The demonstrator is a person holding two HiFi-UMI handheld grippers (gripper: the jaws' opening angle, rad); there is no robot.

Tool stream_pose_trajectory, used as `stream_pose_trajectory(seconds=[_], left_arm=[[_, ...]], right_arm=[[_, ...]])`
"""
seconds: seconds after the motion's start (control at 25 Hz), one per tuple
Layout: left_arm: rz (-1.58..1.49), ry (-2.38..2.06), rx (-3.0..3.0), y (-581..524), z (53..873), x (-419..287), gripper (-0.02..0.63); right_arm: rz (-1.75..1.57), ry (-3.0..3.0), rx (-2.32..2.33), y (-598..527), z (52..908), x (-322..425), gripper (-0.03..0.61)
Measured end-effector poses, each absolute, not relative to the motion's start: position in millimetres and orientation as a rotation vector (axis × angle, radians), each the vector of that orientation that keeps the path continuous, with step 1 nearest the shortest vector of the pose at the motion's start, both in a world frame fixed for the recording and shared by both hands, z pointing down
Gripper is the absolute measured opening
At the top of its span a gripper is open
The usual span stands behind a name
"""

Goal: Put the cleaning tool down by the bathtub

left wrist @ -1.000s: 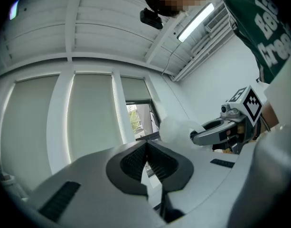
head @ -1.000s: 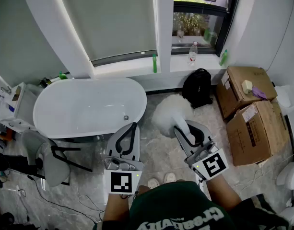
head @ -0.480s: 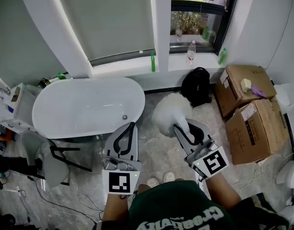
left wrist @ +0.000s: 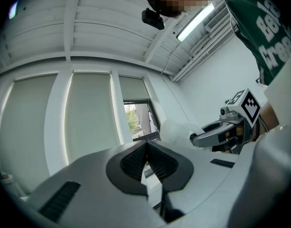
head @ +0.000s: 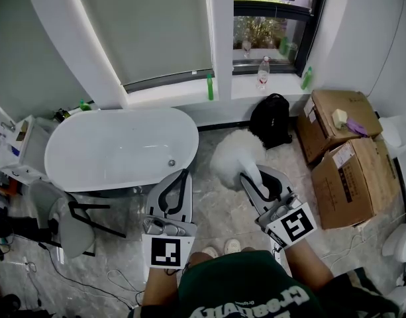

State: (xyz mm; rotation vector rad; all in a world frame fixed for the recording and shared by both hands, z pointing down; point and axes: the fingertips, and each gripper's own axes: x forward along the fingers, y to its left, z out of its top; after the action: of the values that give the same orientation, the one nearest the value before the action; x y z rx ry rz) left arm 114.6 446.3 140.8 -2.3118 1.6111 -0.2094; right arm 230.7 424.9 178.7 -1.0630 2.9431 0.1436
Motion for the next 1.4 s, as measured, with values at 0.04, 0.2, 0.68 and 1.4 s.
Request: stream_pose_trajectory(seconds=[0.04, 0.2, 0.68, 1.4], left_arm=[[-0.210, 1.611, -2.313, 447, 142, 116, 0.006], [-0.212, 1.602, -2.311, 447, 145, 124, 0.006], [-0.216, 1.577, -2.309, 455, 143, 134, 0.006], [-0.217, 1.574, -2.348, 458, 148, 154, 0.006]], right_arm=[[0.144, 2.942, -1.061, 426, 179, 232, 0.094], [0.117, 2.943, -1.060, 429, 184, 236, 0.094], [0.139, 2.942, -1.051, 439, 183, 244, 0.094], [0.152, 2.906, -1.040, 450, 183, 264, 0.094]])
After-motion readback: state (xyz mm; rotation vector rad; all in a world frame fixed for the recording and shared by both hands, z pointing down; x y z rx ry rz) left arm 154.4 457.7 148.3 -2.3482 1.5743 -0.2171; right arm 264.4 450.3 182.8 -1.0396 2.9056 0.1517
